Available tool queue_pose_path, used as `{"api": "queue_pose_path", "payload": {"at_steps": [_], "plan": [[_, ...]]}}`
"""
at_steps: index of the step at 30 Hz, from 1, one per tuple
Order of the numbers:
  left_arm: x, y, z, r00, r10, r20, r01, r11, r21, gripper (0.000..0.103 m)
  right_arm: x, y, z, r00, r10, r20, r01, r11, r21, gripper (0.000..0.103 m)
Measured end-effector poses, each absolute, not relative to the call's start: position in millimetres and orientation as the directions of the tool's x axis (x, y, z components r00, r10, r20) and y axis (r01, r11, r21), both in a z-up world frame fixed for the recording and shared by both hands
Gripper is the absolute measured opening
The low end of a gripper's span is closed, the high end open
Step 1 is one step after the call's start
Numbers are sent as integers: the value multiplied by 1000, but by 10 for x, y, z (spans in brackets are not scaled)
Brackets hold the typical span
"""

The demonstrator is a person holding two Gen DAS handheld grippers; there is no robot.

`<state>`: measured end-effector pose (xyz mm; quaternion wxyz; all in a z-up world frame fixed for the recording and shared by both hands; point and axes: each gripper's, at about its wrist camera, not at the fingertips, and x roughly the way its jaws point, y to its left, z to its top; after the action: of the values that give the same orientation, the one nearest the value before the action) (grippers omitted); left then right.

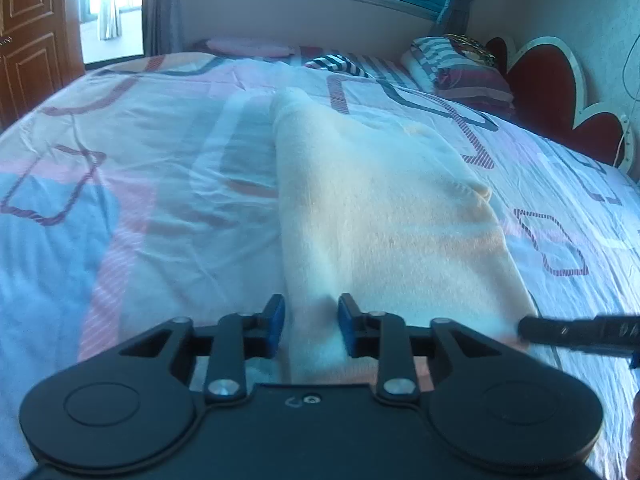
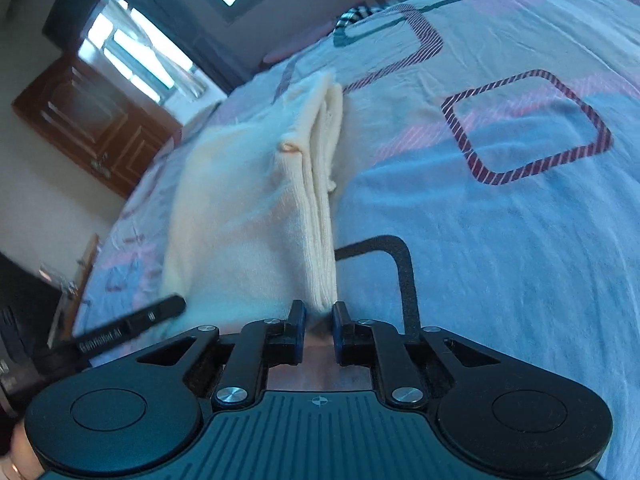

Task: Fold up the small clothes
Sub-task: 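Smooth the folded sweater square with both tools, then open them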

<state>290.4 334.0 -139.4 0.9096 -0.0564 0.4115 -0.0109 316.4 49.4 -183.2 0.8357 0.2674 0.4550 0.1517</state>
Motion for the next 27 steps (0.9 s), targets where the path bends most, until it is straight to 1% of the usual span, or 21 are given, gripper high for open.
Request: {"api": "queue_pose_path", "payload": {"at_steps": [1,2,3,6,8,18,20,23,27], "plan": [[2878,3321,-1375,664,-55,-746,-30,994,-101,44,3132,479,-1801,556,487,-673,-7,813,582,12],[2854,3302,-1354,668,-46,-743,-31,995,-90,49,3109,469,-1763,576,469,-670,0,819,573,13],[2825,3279,-1332,674,-36,-738,-32,996,-78,56,3096,457,-1736,590,459,-664,6,820,572,13],[2761,3193,-1259,696,-11,-718,-21,999,-35,61,3091,502,-1673,609,436,-663,-9,839,544,12],[2726,3164,-1223,701,-5,-713,-15,1000,-22,62,3090,539,-1705,582,468,-665,-17,825,565,12],[2676,3197,-1164,703,-41,-710,-13,997,-70,64,3114,575,-1789,568,483,-667,15,804,595,13],[2670,3180,-1159,705,-46,-708,-7,997,-72,65,3139,577,-1823,567,472,-675,32,806,590,13],[2664,3162,-1153,706,-50,-707,0,998,-70,65,3192,526,-1892,564,499,-658,77,761,644,13],[2674,3157,-1148,706,-51,-707,3,998,-69,66,3240,504,-1927,571,495,-655,115,741,661,13]]}}
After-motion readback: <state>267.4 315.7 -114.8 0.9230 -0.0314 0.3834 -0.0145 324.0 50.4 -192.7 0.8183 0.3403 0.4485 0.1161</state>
